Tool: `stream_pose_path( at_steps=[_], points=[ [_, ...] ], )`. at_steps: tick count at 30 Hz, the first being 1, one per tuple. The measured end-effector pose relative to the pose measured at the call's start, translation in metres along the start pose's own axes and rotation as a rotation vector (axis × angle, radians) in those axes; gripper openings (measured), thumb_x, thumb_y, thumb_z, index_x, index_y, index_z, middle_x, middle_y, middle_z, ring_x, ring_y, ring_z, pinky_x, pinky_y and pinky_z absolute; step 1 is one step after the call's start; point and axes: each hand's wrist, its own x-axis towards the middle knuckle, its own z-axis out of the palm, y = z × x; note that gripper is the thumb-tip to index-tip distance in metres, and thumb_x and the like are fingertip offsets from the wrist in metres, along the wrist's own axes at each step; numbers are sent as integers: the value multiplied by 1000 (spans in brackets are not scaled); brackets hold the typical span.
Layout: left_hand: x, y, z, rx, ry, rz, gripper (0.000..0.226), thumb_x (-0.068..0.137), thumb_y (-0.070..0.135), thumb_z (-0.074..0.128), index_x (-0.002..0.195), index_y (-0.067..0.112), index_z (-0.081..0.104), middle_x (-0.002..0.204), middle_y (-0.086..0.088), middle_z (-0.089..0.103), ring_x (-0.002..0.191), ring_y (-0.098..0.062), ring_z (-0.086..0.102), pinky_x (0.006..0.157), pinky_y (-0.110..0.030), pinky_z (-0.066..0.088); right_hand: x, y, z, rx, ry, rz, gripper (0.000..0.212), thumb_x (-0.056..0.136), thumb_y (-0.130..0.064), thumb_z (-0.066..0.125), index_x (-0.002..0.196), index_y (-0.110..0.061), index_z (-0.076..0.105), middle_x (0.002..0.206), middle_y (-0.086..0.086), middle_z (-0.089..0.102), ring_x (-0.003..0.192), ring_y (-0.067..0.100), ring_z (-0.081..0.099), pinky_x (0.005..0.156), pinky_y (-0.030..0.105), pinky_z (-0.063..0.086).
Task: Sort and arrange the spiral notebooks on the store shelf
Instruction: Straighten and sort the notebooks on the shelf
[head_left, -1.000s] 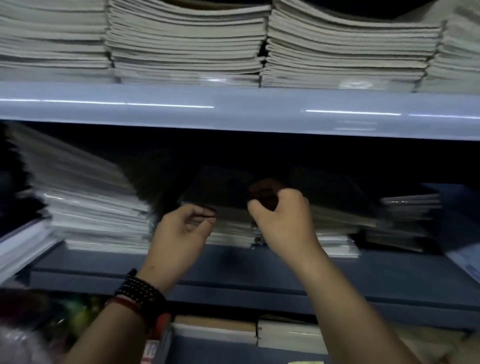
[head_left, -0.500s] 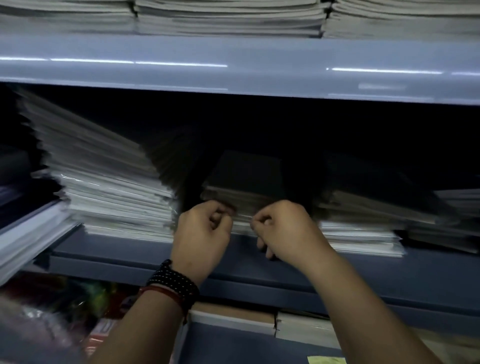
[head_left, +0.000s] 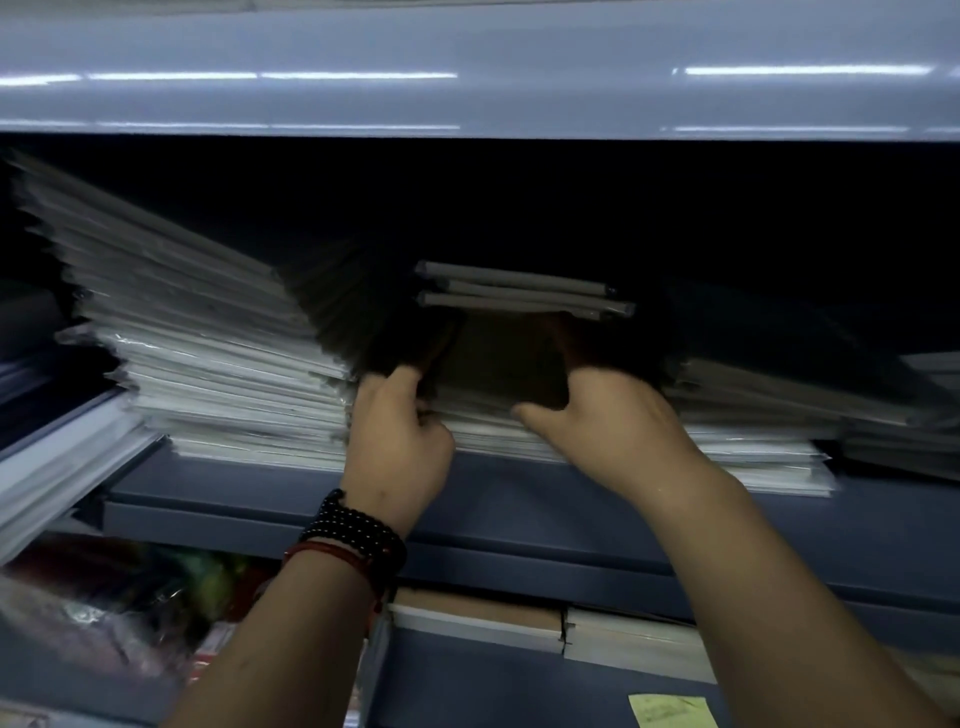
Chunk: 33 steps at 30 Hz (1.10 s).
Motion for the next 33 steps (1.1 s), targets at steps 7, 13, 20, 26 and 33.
stream_pose_path(
  at_steps=[7, 13, 20, 26, 33],
  points=[
    [1, -17, 7, -68, 27, -44, 26, 77, -13, 51, 92, 8, 54, 101, -15, 66, 95, -28, 63, 82, -30, 49, 2, 10, 4, -166, -47, -4, 34, 99, -50, 52, 85, -20, 49, 71, -5, 45, 80, 24, 59, 65, 32, 40],
    [-2, -28, 8, -388, -65, -182, 40, 82, -17, 40, 112, 6, 54, 110, -9, 68, 109, -19, 66, 88, -22, 49, 3, 13, -2, -16, 45, -35, 70, 96, -42, 59, 150, -50, 14, 116, 4, 61, 102, 31, 62, 77, 35, 52],
    [-5, -31, 8, -482, -63, -209, 48, 87, -19, 40, 115, 17, 56, 107, -4, 68, 109, -12, 66, 90, -18, 46, 4, 12, 1, 106, 140, -50, 52, 97, -25, 54, 139, -54, 44, 82, -12, 44, 78, 18, 50, 69, 26, 39],
    [-5, -18, 6, -413, -71, -239, 14, 95, 7, 58, 107, 14, 60, 90, 3, 66, 84, -10, 62, 64, -5, 42, 6, 14, 9, 125, 182, -39, 45, 100, -30, 51, 134, -60, 46, 124, -6, 65, 104, 25, 63, 87, 35, 55],
    [6, 4, 2, -467, -27, -385, 32, 96, 27, 53, 68, 12, 53, 64, 0, 51, 62, -18, 49, 59, -31, 34, 5, 17, 11, 139, 157, -29, 52, 101, -31, 49, 136, -66, 32, 114, 0, 65, 95, 26, 63, 82, 37, 57]
  ],
)
